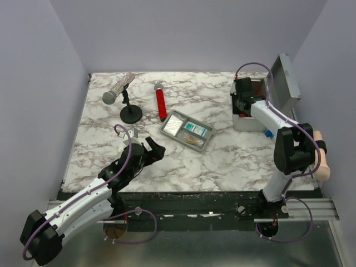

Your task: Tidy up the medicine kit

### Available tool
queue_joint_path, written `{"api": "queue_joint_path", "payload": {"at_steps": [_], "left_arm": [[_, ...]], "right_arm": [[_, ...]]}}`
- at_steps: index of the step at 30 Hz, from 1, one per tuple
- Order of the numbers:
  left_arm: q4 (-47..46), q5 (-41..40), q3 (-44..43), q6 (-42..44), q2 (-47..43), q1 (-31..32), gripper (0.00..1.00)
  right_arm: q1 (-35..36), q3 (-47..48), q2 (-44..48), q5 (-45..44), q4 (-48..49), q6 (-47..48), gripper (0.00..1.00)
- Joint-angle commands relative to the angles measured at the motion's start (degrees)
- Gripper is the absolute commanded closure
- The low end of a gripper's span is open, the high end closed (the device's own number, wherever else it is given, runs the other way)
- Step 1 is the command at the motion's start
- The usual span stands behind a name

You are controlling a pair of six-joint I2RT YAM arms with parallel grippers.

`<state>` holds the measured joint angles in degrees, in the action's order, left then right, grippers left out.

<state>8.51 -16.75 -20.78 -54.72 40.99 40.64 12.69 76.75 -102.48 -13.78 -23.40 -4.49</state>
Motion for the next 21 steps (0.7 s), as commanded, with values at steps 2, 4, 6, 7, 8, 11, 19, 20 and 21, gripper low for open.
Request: {"api": "queue_joint_path", "payload": {"at_steps": [2,4,6,7,8,11,19,20,21], "left_arm": [[-1.92,1.81,0.47,-0.30,0.49,0.31,0.02],[-2.18,2.07,0.47,-0.39,0.58,0.31,0.02],[-2.36,2.25,0.56,-0.30,0.58,0.23,0.02],[-2.27,2.34,0.65,-0.39,0.58,0.23,0.02],[-2.45,2.34,0.74,-0.39,0.49,0.31,0.02],[-2.80,2.34,1.09,-0.48,0.49,0.31,0.02],[-3.59,2.69,0.39,-0.04,1.98,0.40,0.02],[-3.24,2.52,0.12,0.14,2.07,0.40,0.02],[-3.07,2.43,0.12,0.14,2.16,0.40,0.02]], "right_arm": [[7.42,-2.21,3.42,3.15,2.13,7.65,0.99],[9.54,-3.36,3.77,2.97,2.83,9.14,0.99],[10.86,-4.58,4.39,4.45,3.62,10.37,0.99],[11.56,-5.72,5.00,4.90,4.49,11.08,0.99],[12.09,-6.52,5.79,5.34,5.20,11.95,0.99],[13.68,-8.72,8.33,6.83,6.17,13.72,0.99],[19.21,-14.07,14.40,6.41,3.45,11.70,0.99],[20.17,-15.13,15.19,6.05,3.53,11.18,0.99],[20.88,-16.10,15.90,5.87,3.10,10.39,0.99]]}}
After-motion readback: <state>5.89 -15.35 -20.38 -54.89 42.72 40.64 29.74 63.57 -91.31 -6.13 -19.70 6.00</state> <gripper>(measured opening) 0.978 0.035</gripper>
